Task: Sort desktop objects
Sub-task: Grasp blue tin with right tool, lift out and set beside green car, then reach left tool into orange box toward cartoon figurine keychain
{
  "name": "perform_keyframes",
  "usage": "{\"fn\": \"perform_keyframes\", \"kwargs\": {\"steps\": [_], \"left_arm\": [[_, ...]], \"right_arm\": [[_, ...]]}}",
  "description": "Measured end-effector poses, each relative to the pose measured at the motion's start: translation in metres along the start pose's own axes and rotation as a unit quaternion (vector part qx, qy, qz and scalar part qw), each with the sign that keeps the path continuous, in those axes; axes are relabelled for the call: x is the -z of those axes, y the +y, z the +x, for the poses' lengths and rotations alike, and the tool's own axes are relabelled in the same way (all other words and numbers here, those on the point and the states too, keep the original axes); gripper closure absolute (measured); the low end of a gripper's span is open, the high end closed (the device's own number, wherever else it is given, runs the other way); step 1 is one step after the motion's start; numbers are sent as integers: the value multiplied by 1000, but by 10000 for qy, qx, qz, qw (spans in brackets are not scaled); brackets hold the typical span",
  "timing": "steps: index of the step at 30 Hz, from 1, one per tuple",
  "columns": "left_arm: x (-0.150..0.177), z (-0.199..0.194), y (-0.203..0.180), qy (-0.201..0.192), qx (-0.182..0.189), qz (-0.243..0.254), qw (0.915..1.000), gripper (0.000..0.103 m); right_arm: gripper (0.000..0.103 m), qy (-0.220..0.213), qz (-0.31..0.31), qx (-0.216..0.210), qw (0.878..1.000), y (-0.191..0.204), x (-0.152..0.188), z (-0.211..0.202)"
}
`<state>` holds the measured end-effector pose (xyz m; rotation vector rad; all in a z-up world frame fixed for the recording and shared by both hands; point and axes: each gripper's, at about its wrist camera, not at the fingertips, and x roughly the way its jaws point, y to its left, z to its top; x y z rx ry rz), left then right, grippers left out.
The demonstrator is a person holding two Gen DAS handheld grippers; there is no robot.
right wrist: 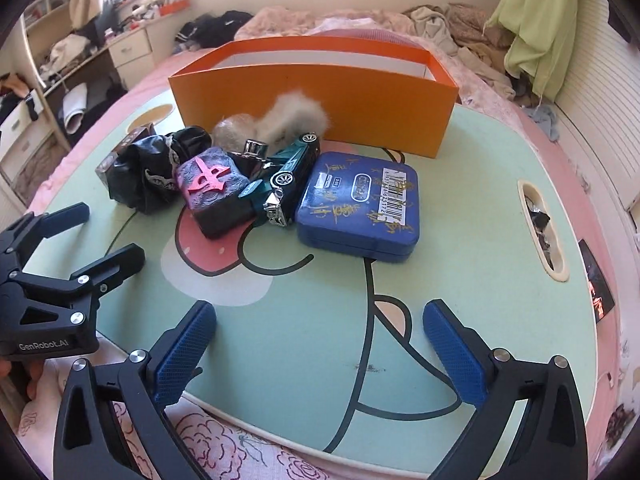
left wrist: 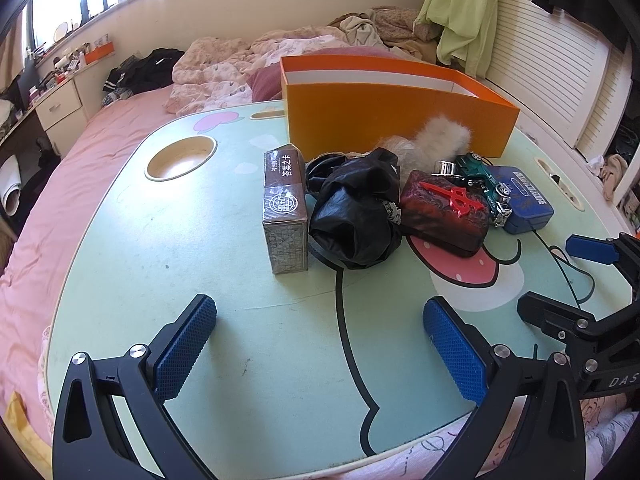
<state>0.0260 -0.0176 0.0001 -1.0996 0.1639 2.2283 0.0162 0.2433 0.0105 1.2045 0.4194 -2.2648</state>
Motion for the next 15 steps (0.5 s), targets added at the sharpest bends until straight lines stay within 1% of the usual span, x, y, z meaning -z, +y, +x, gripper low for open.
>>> {"fn": "perform_keyframes", "kwargs": {"steps": [5,7,9,11,13,15], "left_arm": [[0,0,0,4,9,18,10000,0],[-1,-2,-1,30,99,79,9999,1],[-7,-11,-2,-49,175,124,9998,12],[-27,-30,-4,-309,304,35,9991,12],[-58,-47,-7,-585,423,-94,9973,12],[-96,-52,-18,-717,280,46,9970,12]], "right_arm": [[0,-2,-4,-3,10000,1,0,0],[0,-5,-5,-10,10000,1,0,0],[0,-9,-12,-24,10000,2,-1,1],[0,-21,-21,-31,10000,2,2,1],[0,-22,-27,-32,10000,5,3,-1],[0,-27,-25,-34,10000,4,3,-1]]}}
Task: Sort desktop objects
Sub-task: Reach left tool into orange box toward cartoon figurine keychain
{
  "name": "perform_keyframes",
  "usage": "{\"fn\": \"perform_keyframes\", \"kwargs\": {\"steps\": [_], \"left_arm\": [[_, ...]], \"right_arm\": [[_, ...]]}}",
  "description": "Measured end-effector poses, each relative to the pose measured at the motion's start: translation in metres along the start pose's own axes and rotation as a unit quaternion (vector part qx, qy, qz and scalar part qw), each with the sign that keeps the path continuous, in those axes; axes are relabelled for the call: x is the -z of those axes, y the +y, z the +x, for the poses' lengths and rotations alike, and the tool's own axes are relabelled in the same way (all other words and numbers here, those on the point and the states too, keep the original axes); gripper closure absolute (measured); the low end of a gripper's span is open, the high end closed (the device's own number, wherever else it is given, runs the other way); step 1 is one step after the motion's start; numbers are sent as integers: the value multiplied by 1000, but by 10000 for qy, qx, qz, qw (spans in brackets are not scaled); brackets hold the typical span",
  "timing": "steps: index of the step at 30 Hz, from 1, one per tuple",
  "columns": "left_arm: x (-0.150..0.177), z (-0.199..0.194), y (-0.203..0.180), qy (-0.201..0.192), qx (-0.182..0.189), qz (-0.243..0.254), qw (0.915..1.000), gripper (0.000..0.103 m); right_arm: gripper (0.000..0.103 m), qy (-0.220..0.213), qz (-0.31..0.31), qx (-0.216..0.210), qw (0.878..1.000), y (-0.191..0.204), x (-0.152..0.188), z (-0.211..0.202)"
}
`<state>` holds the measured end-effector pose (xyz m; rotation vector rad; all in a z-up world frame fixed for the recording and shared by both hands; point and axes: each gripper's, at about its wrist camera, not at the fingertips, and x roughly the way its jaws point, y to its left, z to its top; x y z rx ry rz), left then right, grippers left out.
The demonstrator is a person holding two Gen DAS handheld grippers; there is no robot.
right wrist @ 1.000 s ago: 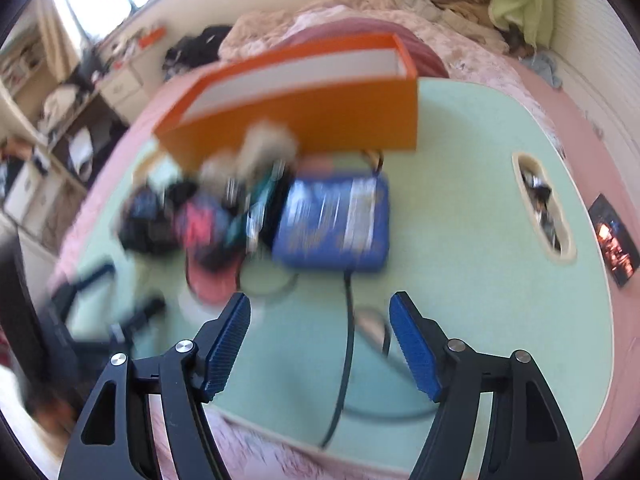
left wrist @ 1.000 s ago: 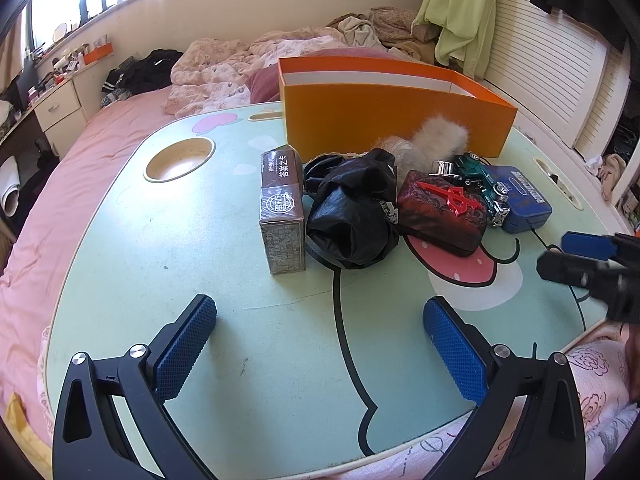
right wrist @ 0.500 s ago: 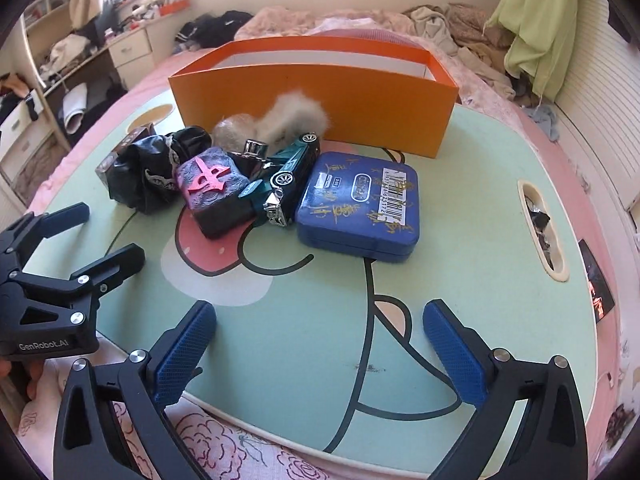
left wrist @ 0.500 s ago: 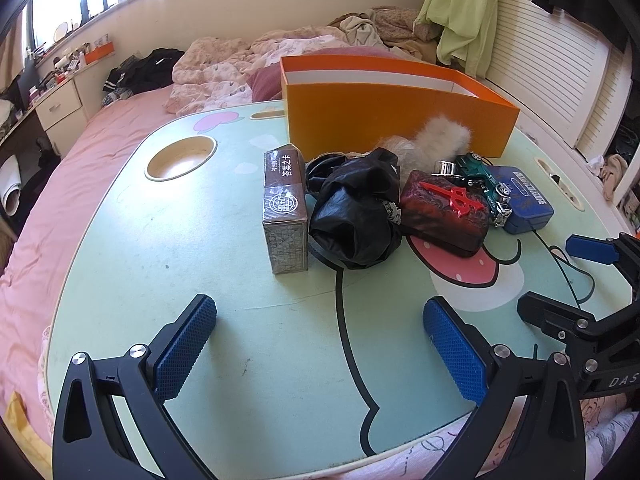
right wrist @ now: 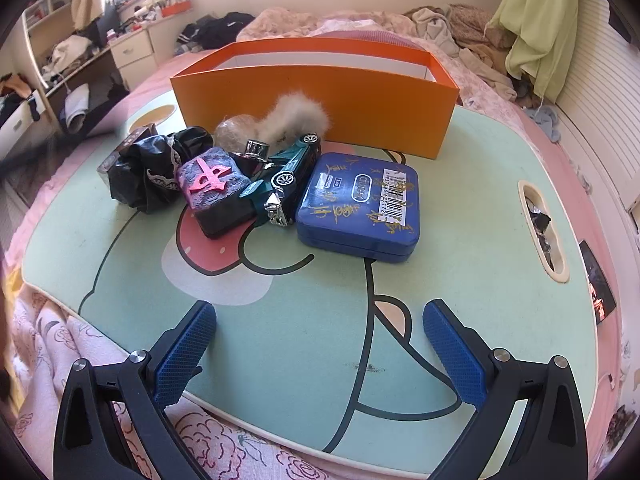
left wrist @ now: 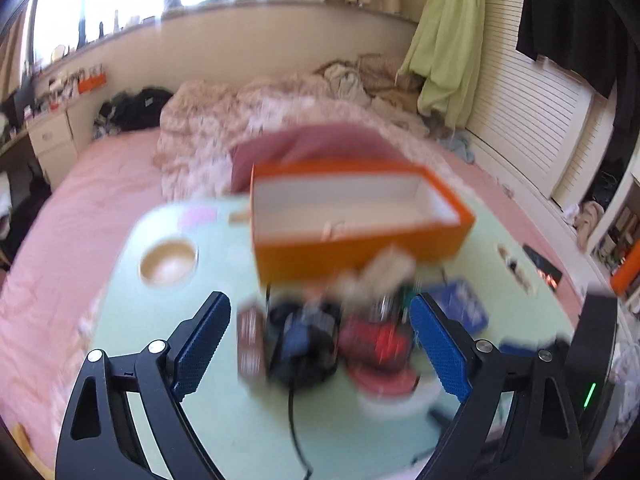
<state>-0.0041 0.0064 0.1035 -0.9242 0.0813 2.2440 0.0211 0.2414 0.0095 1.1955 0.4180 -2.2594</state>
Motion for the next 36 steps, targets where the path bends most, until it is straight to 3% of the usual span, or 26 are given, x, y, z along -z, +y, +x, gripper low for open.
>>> {"fn": "perform_keyframes", "kwargs": {"steps": [2,5,9,11,14,25,28,34,36], "left_arm": [[-38,17,-13,52,-116,207,9997,12],[-75,67,-18,674,-43,70,9977,12],[-75,125,-25,1367,-326,-102,9900,12],[-66,144,-30,1756,-225,-269,9838,13],[-58,148,-30,1689,-179,-469,9844,13],[-59,161,-33,1910,-246,-367,9806,13],[-65,169,-30,2348,-197,-437,9709,14],[-73,193,-21,3563,-14,-534,9328,14],[-74,198,-23,3735,27,-486,9263,19]], "right_arm": [[0,-5,-4,-7,10000,0,0,0],[0,-24,-9,-20,10000,6,-1,-4],[0,-55,-18,-53,10000,3,0,-5],[0,-63,-25,-73,10000,0,1,-4],[0,-70,-30,-92,9999,-1,1,-4],[0,-73,-48,-101,9999,-1,0,-5],[0,-74,-53,-106,9999,-1,0,-5],[0,-74,-64,-115,9999,-1,0,-4],[0,-75,-66,-119,9999,-1,0,-5]]}}
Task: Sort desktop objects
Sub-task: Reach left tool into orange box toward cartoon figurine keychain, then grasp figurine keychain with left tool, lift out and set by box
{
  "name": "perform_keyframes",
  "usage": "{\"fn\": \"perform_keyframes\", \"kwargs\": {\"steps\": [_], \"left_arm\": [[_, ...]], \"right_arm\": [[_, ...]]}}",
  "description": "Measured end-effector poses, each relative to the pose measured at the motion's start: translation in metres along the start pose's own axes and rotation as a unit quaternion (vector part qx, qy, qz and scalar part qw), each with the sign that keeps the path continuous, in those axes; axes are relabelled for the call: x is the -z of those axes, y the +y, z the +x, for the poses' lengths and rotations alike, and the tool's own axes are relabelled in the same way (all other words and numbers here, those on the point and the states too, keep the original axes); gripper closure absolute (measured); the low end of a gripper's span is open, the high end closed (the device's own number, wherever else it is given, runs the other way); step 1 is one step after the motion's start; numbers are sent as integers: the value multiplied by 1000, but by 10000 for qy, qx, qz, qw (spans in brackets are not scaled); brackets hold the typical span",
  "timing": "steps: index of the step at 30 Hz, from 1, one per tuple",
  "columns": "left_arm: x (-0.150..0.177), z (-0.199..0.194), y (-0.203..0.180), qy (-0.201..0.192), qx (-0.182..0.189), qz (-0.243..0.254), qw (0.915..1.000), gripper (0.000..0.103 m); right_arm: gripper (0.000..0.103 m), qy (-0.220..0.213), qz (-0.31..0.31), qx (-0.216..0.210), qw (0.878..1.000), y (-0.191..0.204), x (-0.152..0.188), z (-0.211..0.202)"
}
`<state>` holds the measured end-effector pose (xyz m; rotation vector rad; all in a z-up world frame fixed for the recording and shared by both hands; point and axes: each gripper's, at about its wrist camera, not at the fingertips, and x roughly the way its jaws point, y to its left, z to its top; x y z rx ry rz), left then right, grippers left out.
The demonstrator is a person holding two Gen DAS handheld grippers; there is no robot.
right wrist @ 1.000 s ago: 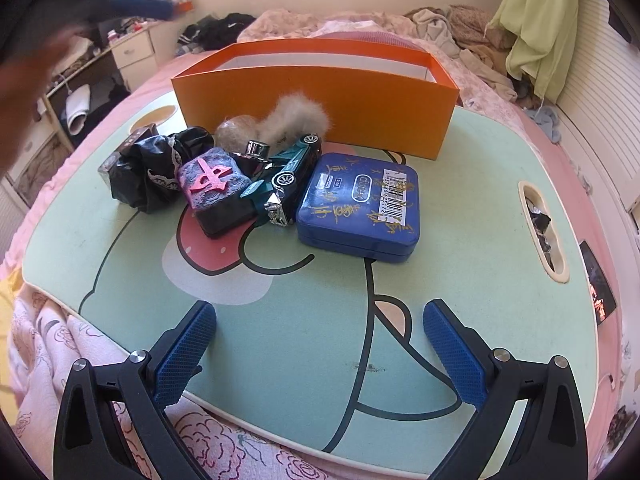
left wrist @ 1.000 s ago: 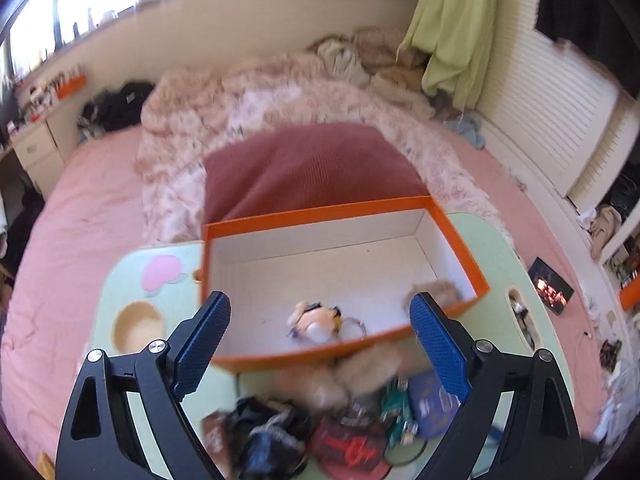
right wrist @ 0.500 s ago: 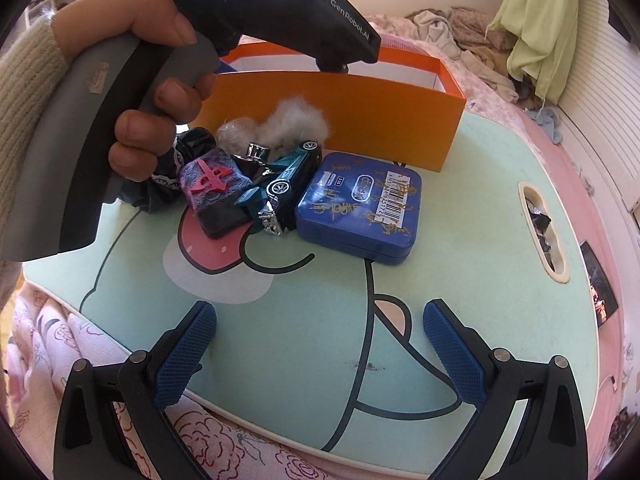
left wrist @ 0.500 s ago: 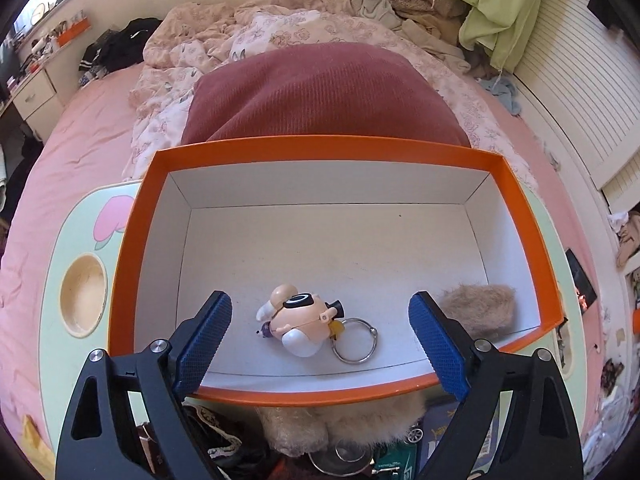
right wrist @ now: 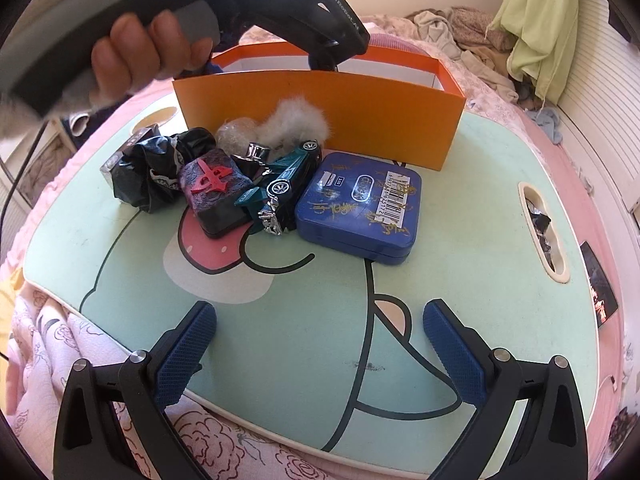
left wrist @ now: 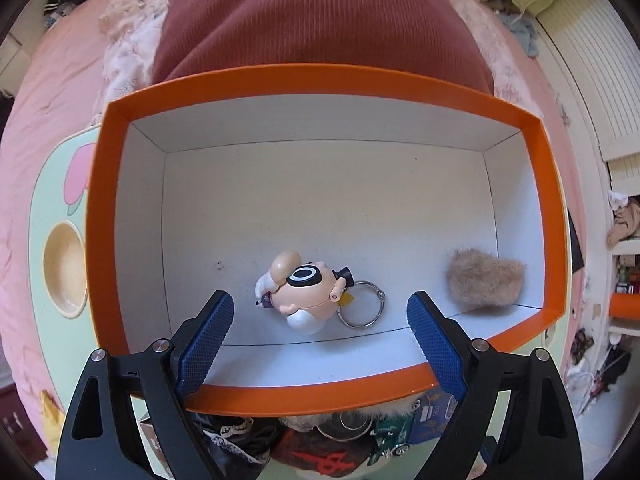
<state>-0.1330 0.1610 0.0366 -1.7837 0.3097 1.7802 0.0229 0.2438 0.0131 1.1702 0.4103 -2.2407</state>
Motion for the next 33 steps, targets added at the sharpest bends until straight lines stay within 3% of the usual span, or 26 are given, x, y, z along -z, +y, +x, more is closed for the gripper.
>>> {"fn": "perform_keyframes", "kwargs": {"steps": [2,3,5,9,15,20,22,26,30,33], "left_arm": [[-2,6,0,117,-275,30,9995,36],[-3,9,3,204,-92,-49,9997,41],[-3,8,3,117,-251,42,9996,50],[-1,5,-2,60,-519,352,9980,58],[2,1,13,-250,-631,243,9974,59],[12,-38,16,-771,90,227,9967,60],[36,-70,15,-1218,396,426,9908,60],[79,-102,10,-1641,802,819,9798,60],[112,-92,12,-1678,969,938,9766,60],[123,-74,14,-1710,783,943,9776,59]], "right_arm": [[0,-5,-5,-3,10000,0,0,0],[0,2,-4,-5,10000,0,0,0],[0,-10,-17,2,10000,1,0,1],[0,-12,-18,-4,10000,3,1,1],[0,-12,-27,-15,10000,2,1,1],[0,-12,-36,-21,10000,2,1,1],[0,-13,-41,-22,10000,2,1,1],[0,-13,-47,-29,10000,1,1,1],[0,-14,-55,-37,10000,1,1,1],[0,-15,-59,-40,10000,1,1,1]]}}
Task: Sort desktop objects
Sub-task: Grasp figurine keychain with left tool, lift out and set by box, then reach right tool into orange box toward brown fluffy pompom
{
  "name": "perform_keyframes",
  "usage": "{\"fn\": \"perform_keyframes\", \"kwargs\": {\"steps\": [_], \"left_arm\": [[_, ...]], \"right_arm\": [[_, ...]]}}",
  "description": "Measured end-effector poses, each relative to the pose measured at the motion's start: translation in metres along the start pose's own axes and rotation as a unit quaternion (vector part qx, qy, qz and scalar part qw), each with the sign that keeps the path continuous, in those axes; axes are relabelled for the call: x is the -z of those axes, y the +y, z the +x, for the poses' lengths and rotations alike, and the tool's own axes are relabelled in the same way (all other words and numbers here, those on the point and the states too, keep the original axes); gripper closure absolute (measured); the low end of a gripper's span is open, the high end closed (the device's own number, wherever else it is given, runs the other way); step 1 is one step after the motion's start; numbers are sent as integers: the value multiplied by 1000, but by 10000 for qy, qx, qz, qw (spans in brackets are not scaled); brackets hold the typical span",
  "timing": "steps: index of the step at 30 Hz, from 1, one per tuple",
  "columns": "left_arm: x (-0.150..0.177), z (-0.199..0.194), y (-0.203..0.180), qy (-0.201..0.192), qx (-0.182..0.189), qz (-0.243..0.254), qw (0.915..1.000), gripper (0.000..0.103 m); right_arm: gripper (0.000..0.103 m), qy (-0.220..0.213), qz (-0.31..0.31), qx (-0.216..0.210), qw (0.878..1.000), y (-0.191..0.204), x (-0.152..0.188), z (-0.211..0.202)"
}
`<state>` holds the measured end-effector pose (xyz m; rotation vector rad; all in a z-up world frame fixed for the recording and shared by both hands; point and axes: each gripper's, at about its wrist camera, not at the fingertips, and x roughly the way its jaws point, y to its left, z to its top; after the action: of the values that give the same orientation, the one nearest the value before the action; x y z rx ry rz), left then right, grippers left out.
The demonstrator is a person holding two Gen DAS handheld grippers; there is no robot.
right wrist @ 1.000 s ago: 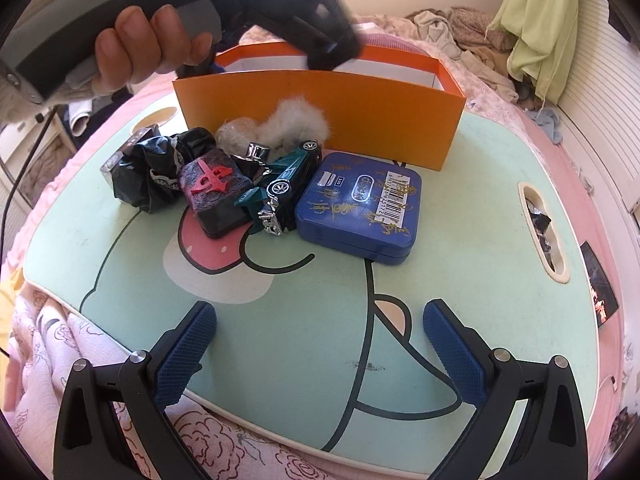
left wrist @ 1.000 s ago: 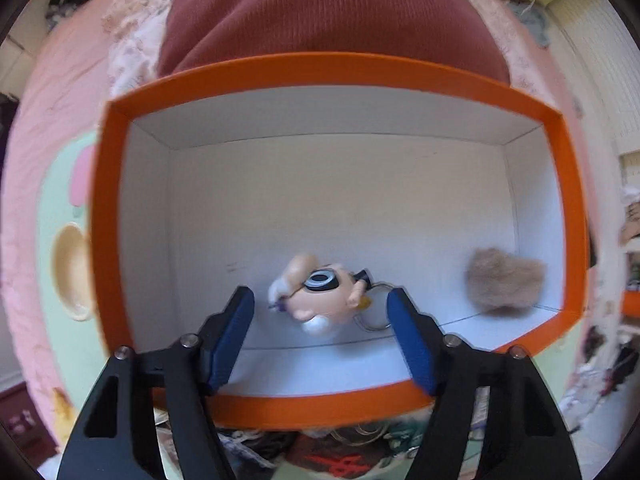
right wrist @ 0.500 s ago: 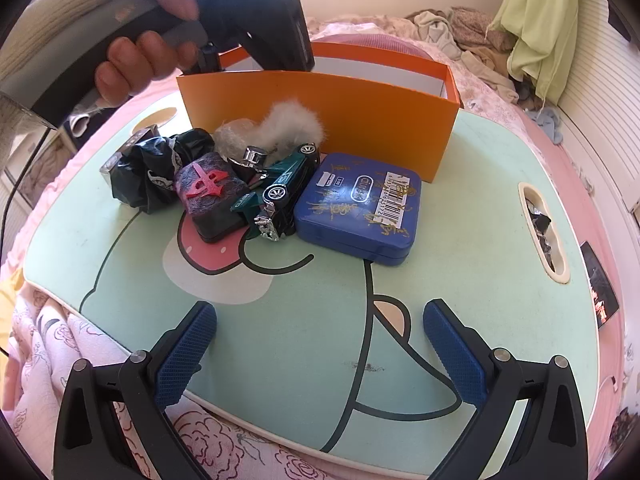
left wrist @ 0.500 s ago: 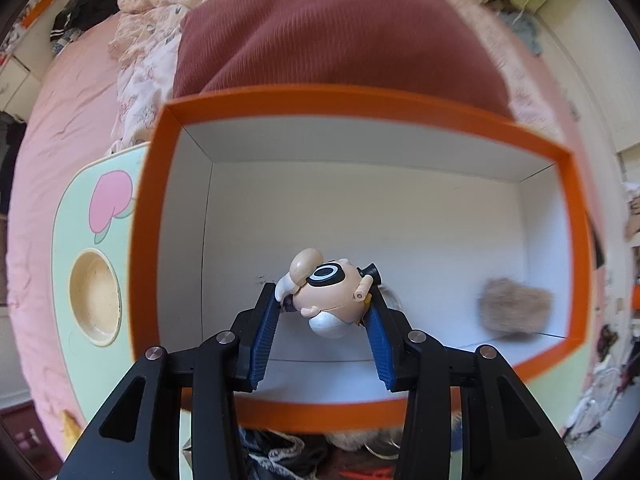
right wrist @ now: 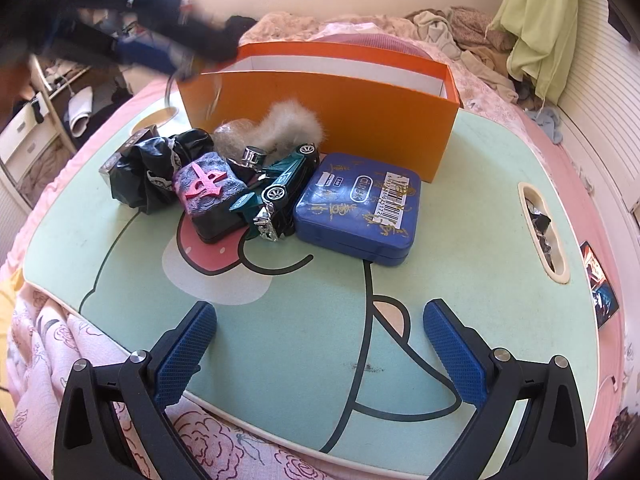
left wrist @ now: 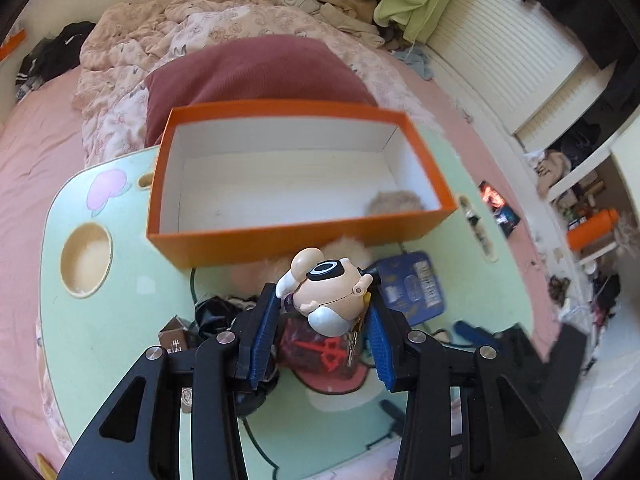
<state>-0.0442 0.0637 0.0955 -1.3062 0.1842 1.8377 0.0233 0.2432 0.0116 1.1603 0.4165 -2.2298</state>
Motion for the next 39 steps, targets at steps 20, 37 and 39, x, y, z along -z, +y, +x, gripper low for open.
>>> {"fn": "perform_keyframes", "kwargs": {"steps": [20,37,39], "left_arm": [[137,-2,19,-1653,-1621,-378,9721,17],[119,64,52,-1362,-1577,-687,9756,0],[116,68,54,-1373,-1583,-700,9753,0]], "right_arm": [[0,-2,-34,-31,10000,-1,0,0],[0,-3,-68,-46,10000,0,1,1],[0,-9,-52,-44,10000,0,2,1]]}}
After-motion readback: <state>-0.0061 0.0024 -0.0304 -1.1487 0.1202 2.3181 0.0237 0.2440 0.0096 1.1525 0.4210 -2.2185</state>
